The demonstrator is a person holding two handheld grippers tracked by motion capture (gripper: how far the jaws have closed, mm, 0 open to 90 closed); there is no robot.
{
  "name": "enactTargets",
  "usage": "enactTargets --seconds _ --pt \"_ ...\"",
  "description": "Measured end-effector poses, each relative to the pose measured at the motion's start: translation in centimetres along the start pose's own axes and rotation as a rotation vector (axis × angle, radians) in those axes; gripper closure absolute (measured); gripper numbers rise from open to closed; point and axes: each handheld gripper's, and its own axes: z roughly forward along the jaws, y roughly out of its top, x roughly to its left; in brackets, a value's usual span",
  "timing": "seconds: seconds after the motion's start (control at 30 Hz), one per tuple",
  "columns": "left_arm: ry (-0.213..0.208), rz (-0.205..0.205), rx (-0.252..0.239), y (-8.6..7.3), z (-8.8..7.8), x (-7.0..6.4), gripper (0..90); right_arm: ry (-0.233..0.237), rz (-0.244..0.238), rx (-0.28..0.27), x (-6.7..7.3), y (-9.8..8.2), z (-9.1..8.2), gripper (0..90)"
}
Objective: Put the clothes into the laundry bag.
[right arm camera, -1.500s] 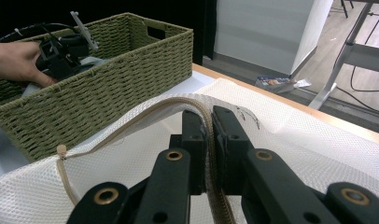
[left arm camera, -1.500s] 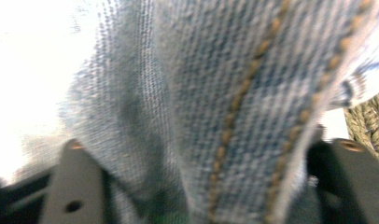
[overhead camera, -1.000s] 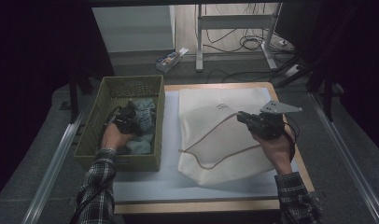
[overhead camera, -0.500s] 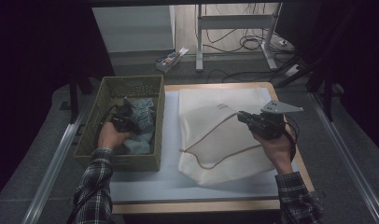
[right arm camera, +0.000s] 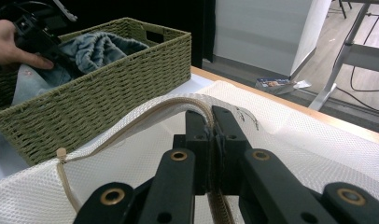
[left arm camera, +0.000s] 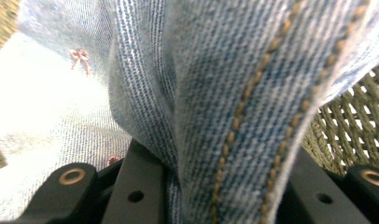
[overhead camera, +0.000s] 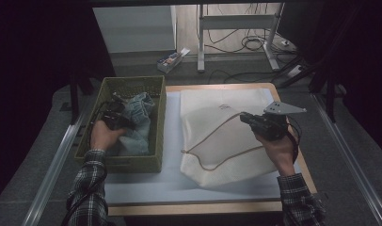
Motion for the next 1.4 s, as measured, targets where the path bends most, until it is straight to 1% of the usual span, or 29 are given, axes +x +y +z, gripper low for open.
enactTargets --seconds 0.07,0.2,0.27,0.57,0.73,0.83,1.07,1.13,1.2,1.27,1.4 --pt "-0.003 -0.008 -0.032 -0.2 -0.6 0.2 71.0 0.0 -0.001 -0.002 0.0 0.0 0.0 84.9" --pt "-0.004 -0.005 -0.08 -0.6 -1.6 0.5 71.2 0.001 -0.002 -0.001 0.0 0.0 0.0 84.9" --pt "-0.014 -0.007 -0.11 -0.7 -2.1 0.6 71.3 -0.001 -0.003 0.001 0.0 0.0 0.0 84.9" --pt "-0.029 -0.004 -0.247 -1.3 -4.2 0.7 71.5 -0.001 -0.001 -0.001 0.1 0.0 0.1 84.8" --pt "-0.024 -0.002 -0.312 -1.6 -5.5 0.7 71.6 -0.002 -0.001 -0.001 0.1 0.0 0.0 84.8" --pt "-0.033 0.004 -0.345 -1.8 -6.2 0.6 71.5 -0.003 -0.002 -0.001 0.1 0.0 0.0 84.8" --pt "-0.026 0.021 -0.422 -2.4 -7.3 0.3 71.5 -0.003 -0.004 -0.003 0.1 0.0 0.0 84.7" --pt "-0.023 0.027 -0.45 -2.6 -7.7 0.2 71.5 -0.003 -0.002 -0.002 0.1 0.0 0.0 84.7" --pt "-0.033 0.026 -0.48 -2.7 -7.9 0.1 71.5 -0.005 -0.003 0.0 0.1 0.0 0.0 84.7" --pt "-0.035 0.034 -0.508 -2.9 -8.3 0.0 71.5 -0.005 -0.003 -0.001 0.1 0.0 0.0 84.7" --pt "-0.044 0.046 -0.534 -3.1 -8.9 -0.4 71.4 -0.003 -0.001 -0.003 0.1 0.0 0.0 84.7"
